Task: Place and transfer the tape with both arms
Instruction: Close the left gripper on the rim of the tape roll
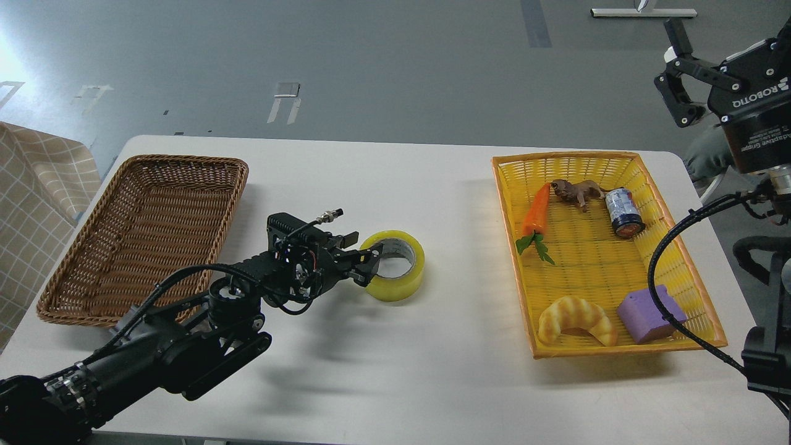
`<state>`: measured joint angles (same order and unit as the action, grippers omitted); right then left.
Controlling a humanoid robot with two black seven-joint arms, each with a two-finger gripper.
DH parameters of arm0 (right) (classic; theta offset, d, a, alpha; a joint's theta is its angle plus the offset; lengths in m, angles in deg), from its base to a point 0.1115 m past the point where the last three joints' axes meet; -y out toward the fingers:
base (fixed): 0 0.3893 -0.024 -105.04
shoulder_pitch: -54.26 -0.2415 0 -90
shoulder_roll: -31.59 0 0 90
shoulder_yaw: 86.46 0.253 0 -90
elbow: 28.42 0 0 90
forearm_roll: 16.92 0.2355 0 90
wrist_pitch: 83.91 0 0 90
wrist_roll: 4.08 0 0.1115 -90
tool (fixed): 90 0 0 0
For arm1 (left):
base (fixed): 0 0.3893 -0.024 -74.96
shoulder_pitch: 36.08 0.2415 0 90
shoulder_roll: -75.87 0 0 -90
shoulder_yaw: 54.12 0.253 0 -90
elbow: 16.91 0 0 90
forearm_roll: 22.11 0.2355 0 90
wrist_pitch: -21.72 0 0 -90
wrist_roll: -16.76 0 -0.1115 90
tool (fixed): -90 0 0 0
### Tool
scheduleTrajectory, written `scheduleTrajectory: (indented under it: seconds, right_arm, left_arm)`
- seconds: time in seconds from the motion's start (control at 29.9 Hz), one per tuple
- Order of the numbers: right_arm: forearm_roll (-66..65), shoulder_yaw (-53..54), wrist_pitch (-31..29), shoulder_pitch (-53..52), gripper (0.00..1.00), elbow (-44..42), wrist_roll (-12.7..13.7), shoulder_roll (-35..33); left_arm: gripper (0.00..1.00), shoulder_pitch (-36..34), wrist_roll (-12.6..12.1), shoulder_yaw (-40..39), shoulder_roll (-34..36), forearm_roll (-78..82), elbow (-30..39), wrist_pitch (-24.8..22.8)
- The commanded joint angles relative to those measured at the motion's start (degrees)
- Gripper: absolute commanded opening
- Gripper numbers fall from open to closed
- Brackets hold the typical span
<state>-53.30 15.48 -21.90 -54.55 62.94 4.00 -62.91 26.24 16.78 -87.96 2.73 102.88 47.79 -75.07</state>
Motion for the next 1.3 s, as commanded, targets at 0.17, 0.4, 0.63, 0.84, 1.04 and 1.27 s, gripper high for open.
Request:
scheduleTrajectory:
  seconds: [0.17, 0.4, 0.63, 0.84, 1.04, 1.27]
  right_arm:
    - [-0.09, 0.01, 0.00, 0.00, 1.00, -0.14, 0.00, -0.07]
    - [-0.09, 0.01, 0.00, 0.00, 1.00, -0.31, 0.00, -0.07]
    - [-0.09, 0.10, 0.00, 0.08, 1.00, -0.40, 0.09, -0.07]
    - [-0.18, 0.19, 0.00, 0.09, 1.00, -0.58, 0.09, -0.07]
    - [-0.18, 0.36, 0.00, 0.17, 1.00, -0.66, 0.09, -0.07]
    - [-0.18, 0.28, 0.00, 0.35, 1.00, -0.66, 0.09, 0.01]
  left_arm:
    - [0.42, -0.09, 0.60, 1.23, 0.45, 0.01, 0.43, 0.03]
    - [0.38, -0.09, 0.60, 1.58, 0.36, 0.01, 0.87, 0.11]
    - [0.28, -0.27, 0.60, 1.58, 0.45, 0.01, 0.96, 0.29]
    - [0.23, -0.27, 0.60, 1.58, 0.45, 0.01, 0.96, 0.29]
    - [0.21, -0.36, 0.60, 1.58, 0.45, 0.01, 1.04, 0.29]
    - [0.21, -0.71, 0.60, 1.58, 0.36, 0.01, 1.13, 0.29]
